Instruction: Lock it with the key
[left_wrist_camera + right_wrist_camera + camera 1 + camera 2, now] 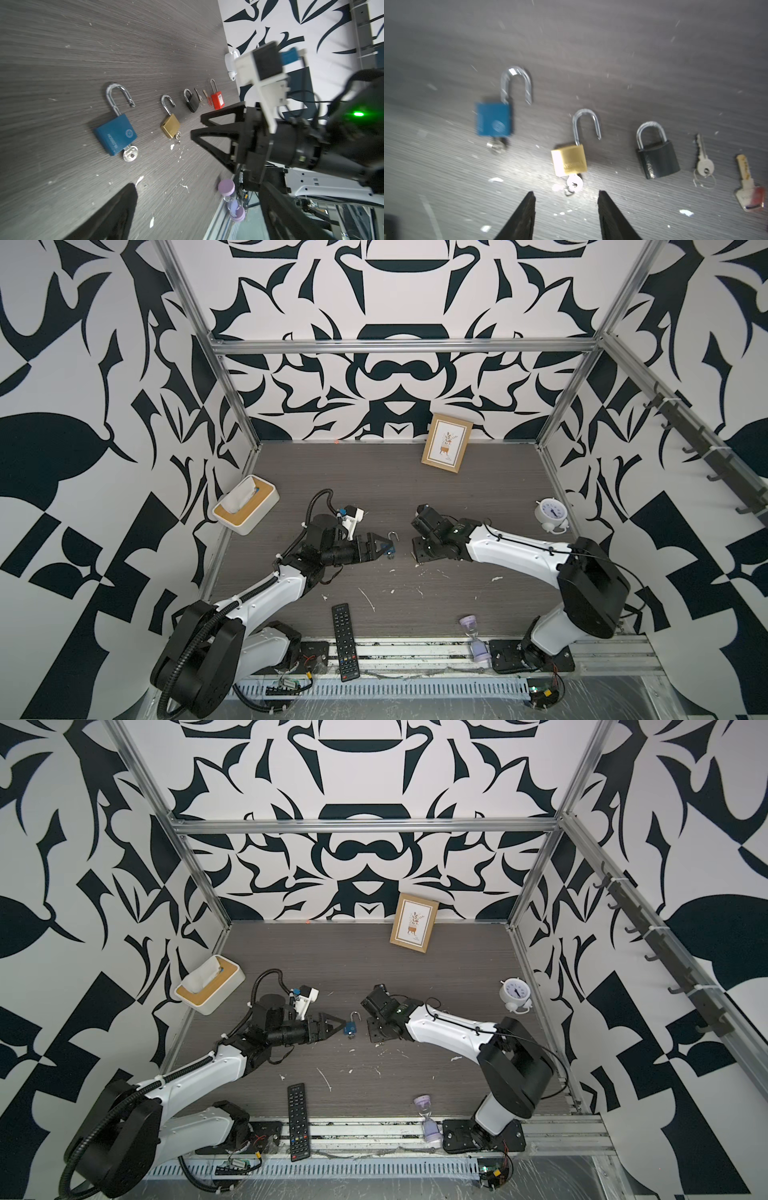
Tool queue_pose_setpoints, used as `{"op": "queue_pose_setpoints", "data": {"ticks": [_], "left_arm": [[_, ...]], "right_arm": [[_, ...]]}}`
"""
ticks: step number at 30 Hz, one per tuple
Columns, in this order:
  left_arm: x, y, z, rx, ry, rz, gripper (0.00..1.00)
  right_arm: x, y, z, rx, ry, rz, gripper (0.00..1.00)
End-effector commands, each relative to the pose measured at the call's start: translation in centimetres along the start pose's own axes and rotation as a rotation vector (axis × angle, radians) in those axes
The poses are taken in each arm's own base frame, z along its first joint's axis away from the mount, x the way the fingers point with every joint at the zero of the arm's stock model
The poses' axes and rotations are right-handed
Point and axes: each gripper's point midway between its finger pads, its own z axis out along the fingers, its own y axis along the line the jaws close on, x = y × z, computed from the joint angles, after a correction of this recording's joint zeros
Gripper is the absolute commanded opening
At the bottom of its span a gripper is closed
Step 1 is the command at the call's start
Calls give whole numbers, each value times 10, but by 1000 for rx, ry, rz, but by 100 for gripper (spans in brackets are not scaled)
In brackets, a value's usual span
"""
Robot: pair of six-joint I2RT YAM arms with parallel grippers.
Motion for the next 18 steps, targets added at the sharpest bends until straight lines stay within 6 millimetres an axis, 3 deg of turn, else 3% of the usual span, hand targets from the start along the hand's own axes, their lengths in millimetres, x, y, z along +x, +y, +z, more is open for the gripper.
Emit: {"op": "queue_pose_setpoints", "data": {"ticks": [1, 8, 18], "left_arm": [[-2, -16, -3, 85, -3, 14, 95], [-1, -14, -1, 91, 6, 1, 95], [0, -11, 0, 86, 19, -8, 94]], "right_arm": [[-8, 9, -4, -8, 34, -93, 52], [-14, 19, 10, -30, 38, -141, 53], [-17, 7, 35, 89, 101, -190, 53]]}}
